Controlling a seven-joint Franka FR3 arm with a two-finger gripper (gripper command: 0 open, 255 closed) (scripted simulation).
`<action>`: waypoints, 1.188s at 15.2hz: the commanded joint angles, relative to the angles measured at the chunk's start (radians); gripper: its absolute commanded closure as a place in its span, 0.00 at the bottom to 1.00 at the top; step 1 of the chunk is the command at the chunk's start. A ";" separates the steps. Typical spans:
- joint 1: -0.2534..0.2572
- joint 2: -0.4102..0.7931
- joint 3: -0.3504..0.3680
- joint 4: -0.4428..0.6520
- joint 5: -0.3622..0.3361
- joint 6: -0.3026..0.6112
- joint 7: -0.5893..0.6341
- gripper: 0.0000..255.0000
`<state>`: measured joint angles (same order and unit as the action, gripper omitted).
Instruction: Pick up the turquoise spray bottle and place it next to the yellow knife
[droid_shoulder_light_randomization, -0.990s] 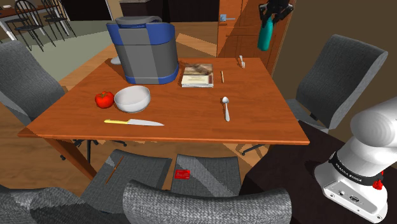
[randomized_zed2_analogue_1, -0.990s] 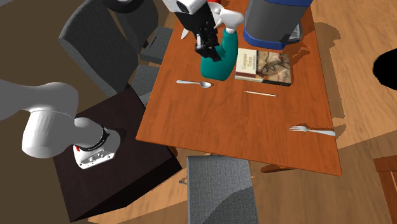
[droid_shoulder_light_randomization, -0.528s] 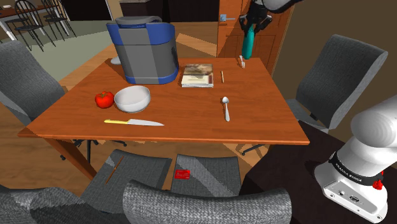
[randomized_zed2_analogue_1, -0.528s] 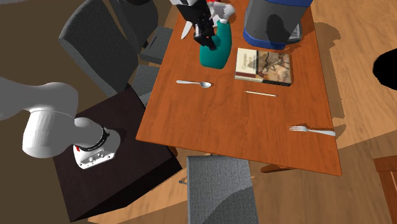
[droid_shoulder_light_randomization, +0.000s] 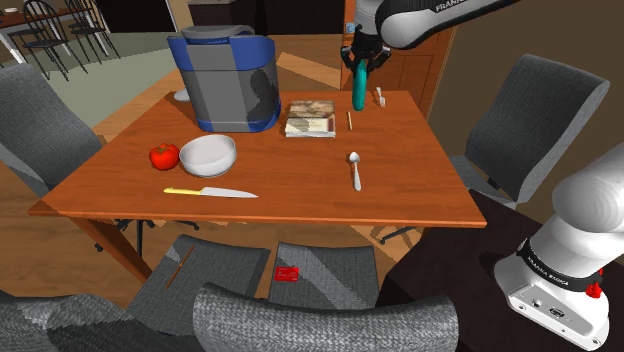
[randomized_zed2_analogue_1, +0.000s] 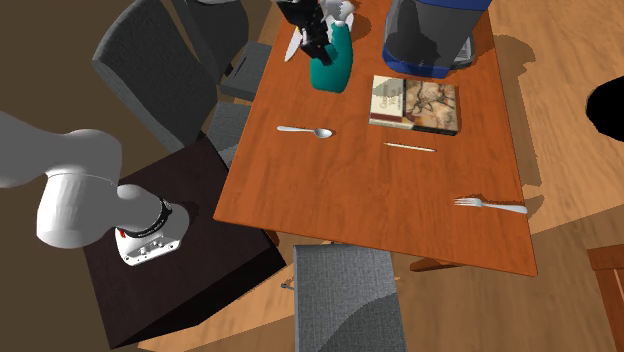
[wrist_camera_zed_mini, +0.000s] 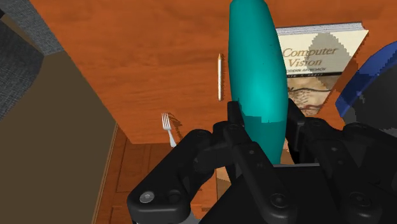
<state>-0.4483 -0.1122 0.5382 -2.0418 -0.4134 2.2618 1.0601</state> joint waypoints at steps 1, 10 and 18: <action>0.013 0.065 0.039 0.053 -0.057 -0.023 0.076 1.00; 0.164 0.372 0.106 0.283 -0.307 -0.141 0.356 1.00; 0.384 0.665 0.073 0.583 -0.461 -0.274 0.483 1.00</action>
<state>-0.0968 0.5035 0.6197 -1.5214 -0.8552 2.0118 1.5389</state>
